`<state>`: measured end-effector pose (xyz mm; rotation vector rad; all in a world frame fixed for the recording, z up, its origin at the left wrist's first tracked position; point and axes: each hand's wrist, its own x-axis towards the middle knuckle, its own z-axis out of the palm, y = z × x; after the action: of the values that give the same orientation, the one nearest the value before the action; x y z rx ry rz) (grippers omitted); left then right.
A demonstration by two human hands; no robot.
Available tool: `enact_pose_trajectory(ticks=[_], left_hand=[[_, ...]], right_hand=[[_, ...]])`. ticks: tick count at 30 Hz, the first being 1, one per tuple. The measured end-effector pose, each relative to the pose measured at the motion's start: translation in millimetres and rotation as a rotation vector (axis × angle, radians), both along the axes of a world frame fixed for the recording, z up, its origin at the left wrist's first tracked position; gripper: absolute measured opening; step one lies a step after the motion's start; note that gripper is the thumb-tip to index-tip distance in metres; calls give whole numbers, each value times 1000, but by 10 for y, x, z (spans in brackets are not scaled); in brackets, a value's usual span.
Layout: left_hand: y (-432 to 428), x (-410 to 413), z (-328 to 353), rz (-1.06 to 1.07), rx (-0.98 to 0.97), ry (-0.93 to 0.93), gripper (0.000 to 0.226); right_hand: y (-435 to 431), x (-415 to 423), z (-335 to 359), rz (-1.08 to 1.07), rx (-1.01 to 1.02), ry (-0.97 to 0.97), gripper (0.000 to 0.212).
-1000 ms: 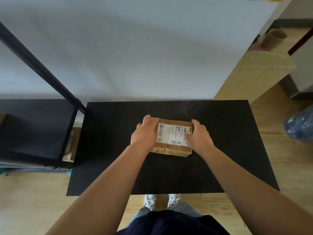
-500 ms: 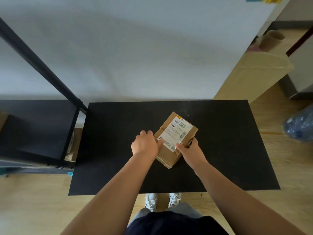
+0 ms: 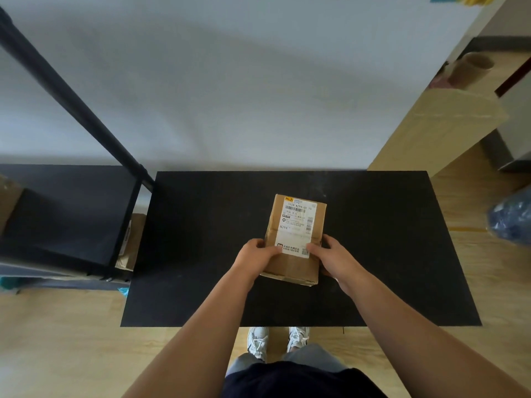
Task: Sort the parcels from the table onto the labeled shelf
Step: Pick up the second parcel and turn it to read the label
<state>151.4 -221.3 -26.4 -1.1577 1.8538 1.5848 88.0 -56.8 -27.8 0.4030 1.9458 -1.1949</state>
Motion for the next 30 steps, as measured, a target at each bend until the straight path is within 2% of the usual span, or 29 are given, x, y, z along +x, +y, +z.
enact_pose_trajectory(ticks=[7, 12, 17, 23, 30], left_hand=[[-69, -20, 178, 231, 142, 116, 86], [-170, -59, 535, 324, 242, 304, 64], [-281, -97, 1064, 287, 158, 476, 67], [-360, -79, 1547, 259, 146, 612, 84], [-417, 9, 1846, 212, 150, 710, 69]], right_hand=[[-14, -151, 340, 38, -116, 133, 69], [-39, -255, 834, 50, -297, 235, 56], [-42, -271, 1296, 74, -418, 364, 44], [-48, -198, 1652, 48, -553, 459, 49], [29, -91, 1868, 62, -672, 511, 61]])
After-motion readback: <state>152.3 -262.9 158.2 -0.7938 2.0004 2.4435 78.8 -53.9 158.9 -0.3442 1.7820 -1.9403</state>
